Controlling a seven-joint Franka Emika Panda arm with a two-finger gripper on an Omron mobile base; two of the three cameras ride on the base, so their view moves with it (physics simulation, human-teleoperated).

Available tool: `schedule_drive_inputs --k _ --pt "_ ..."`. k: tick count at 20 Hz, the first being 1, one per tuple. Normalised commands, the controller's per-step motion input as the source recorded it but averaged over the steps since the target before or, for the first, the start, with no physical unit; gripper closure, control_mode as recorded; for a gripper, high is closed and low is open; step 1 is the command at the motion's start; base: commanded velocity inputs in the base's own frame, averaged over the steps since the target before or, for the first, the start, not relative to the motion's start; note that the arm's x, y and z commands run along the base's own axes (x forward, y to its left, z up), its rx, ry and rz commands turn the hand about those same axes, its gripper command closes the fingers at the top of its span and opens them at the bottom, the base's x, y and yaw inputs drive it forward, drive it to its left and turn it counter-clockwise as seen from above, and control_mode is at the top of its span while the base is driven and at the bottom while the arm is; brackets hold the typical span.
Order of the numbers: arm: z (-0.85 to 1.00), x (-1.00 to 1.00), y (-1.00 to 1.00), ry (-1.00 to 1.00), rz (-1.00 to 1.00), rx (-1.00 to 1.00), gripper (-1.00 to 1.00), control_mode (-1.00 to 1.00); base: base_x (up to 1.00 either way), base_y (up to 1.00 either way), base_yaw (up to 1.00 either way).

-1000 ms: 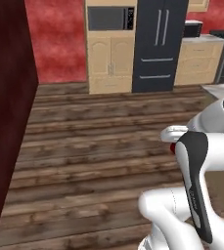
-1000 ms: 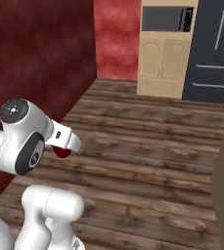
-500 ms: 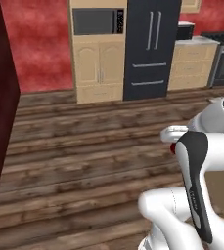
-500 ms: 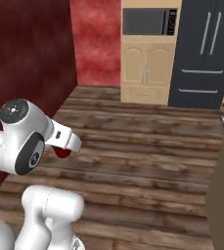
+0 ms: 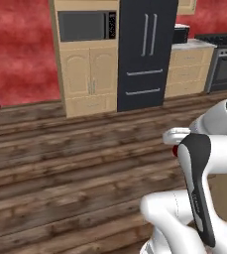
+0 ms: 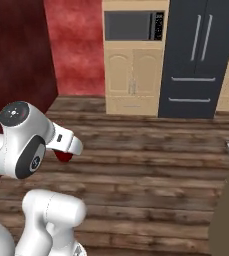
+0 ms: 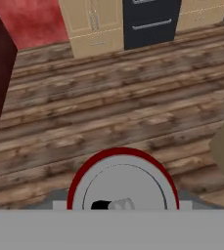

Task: Four empty soda cans are scattered around the kitchen. Gather all the cans and cluster them next to the stove for recycling.

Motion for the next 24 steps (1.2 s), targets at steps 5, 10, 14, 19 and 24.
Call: schedule_drive_inputs --k 5,10,14,19,24 --pt "0.0 0.0 0.0 0.0 0.0 0.0 1.0 1.0 0.94 0.0 -0.22" --pt "0.0 0.0 0.0 0.0 0.0 0.0 1.0 1.0 0.92 0.0 -0.21" --pt "0.0 0.0 0.0 0.0 0.0 0.0 1.0 1.0 0.88 0.0 -0.2" --pt "0.0 0.0 0.0 0.0 0.0 0.0 1.0 1.0 0.84 0.0 -0.19" --pt "0.0 0.0 0.0 0.0 0.0 0.0 1.0 1.0 0.84 -0.04 -0.19"
